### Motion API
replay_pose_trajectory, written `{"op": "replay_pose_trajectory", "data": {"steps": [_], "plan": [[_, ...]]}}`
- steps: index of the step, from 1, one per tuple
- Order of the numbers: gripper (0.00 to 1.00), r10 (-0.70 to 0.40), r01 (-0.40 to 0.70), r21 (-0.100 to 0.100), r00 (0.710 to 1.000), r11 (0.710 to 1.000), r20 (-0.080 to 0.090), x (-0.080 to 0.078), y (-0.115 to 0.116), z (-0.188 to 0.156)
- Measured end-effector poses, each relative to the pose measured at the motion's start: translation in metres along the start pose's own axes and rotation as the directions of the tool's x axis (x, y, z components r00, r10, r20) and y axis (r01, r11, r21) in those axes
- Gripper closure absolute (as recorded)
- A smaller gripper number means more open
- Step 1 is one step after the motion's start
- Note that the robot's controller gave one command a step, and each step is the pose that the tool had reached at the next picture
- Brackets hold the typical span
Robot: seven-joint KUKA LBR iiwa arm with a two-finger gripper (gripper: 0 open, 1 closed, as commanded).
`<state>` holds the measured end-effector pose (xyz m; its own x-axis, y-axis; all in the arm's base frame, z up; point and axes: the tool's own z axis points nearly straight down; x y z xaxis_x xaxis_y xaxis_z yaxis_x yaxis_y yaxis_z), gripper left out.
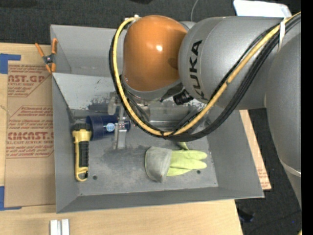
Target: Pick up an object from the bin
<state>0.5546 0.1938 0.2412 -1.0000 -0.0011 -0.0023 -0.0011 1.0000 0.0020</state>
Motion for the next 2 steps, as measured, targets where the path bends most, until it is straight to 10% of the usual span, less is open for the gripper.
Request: {"op": "replay_pose_trajectory", "data": {"steps": [2], "plan": [[0.00,0.044,-0.044,-0.001,0.999,0.999,-0.002,0.008,-0.007,0.100]]}}
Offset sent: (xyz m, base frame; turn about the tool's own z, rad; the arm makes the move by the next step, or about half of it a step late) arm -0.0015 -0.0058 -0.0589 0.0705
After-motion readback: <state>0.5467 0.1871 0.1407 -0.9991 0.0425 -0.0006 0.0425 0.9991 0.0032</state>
